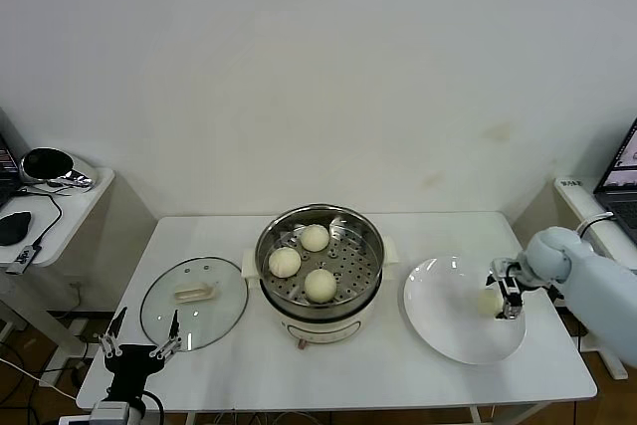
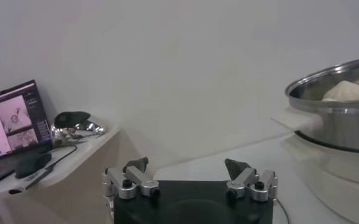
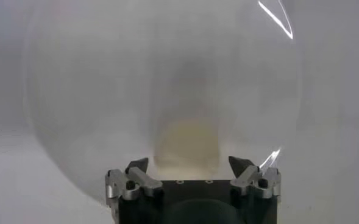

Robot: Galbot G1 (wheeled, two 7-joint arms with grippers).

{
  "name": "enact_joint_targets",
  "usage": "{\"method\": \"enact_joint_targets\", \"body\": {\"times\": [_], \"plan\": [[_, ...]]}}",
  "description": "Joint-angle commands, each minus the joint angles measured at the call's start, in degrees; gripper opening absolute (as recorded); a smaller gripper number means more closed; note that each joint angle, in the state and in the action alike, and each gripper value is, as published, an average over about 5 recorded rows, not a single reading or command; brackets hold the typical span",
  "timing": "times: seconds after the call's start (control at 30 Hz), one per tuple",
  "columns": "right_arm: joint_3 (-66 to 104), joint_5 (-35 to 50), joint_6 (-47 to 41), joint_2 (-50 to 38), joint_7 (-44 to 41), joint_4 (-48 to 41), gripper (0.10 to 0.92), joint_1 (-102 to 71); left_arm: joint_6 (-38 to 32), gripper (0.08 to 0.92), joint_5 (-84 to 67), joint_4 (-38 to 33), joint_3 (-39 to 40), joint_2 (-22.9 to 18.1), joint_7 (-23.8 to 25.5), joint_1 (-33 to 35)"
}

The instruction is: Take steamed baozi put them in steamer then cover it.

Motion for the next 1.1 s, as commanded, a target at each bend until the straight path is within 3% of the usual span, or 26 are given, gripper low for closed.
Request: {"method": "enact_joint_targets", "body": {"times": [0.03,0.33,0.7,0.83,1.1], "plan": [[0.9,-1.2,0.0,1.9,-0.1,-2.2,0.733,-0.4,0.0,0.823,0.0,0.1,0.0,0.0,0.0,0.0],[-3.1,4.5,-2.3,-3.0,-1.3,4.0,0.589,4.8,0.0,0.823,0.0,0.1,0.1,0.0,0.0,-0.2],[-23.2,22.8,-11.0,-10.0,-1.7,17.5,0.583,31.1,0.2,0.823,0.0,0.3,0.8,0.1,0.0,-1.0],[-30.8,31.2,-13.4,-7.3,-0.2,19.7,0.590,43.0,0.3,0.823,0.0,0.4,1.0,0.2,0.0,-1.2],[-41.6,43.5,-20.2,6.2,5.5,19.7,0.595,55.4,0.6,0.823,0.1,0.0,1.5,0.0,0.1,-1.6]]}}
